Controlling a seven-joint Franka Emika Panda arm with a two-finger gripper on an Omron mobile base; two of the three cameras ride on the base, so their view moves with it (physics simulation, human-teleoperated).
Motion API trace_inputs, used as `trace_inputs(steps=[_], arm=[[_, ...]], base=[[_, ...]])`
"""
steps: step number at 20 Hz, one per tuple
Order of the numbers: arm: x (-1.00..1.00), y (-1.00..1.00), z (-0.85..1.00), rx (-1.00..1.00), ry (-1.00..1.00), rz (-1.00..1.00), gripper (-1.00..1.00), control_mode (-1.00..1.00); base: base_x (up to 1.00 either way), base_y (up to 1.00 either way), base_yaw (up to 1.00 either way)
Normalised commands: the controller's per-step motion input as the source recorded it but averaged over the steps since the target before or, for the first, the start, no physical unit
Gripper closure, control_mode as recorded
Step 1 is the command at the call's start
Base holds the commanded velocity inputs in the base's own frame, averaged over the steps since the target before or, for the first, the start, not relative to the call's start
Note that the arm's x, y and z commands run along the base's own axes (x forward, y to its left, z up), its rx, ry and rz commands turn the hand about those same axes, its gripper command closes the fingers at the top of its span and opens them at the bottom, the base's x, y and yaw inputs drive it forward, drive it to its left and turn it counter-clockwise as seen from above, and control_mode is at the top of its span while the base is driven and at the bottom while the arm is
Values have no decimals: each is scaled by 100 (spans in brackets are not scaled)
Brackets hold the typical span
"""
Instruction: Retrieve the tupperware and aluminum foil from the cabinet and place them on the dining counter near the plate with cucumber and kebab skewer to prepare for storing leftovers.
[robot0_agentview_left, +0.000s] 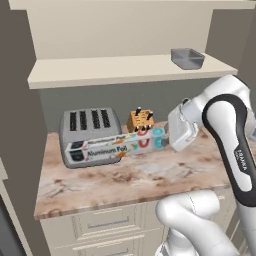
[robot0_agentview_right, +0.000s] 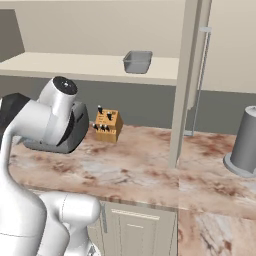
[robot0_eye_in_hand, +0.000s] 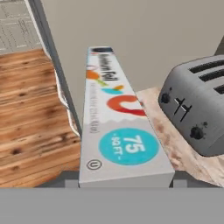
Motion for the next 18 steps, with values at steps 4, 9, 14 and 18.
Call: trace_inputs(steps=[4,9,14,18], arm=[[2,-31,0,-5,18,-20,100,-100],[-1,-41,0,0,13,-15,100,-100],[-3,-6,0,-1,4,-6,100,100],[0,0,0,0,0,0,100,100]], base=[[0,0,0],[0,0,0],[-6,-1,-8],[-66,2,-3]])
